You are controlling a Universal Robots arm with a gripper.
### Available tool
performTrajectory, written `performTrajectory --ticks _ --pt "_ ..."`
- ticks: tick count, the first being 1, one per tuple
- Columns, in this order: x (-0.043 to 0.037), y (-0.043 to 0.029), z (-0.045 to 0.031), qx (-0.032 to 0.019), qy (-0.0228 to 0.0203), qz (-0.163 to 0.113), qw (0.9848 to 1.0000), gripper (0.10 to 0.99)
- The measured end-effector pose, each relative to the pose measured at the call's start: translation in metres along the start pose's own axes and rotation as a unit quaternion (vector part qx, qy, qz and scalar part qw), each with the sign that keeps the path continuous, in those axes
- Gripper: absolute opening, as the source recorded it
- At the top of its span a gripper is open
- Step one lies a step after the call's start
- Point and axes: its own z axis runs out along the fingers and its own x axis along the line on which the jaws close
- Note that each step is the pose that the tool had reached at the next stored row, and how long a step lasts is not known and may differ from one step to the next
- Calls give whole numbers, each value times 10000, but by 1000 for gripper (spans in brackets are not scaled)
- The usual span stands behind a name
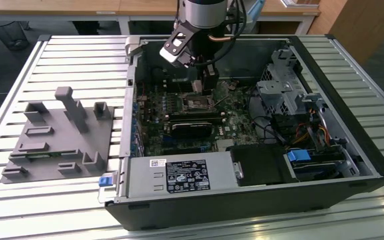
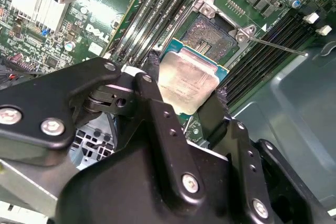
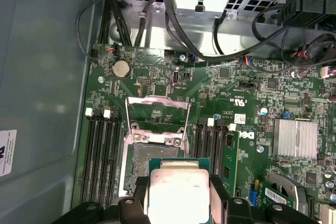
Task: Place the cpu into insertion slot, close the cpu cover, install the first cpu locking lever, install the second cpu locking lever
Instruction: 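Place the cpu into insertion slot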
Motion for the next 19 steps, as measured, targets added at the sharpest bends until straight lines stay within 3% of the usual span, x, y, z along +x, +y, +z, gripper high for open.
performTrajectory --ticks 19 --pt "0 2 1 0 0 0 10000 541"
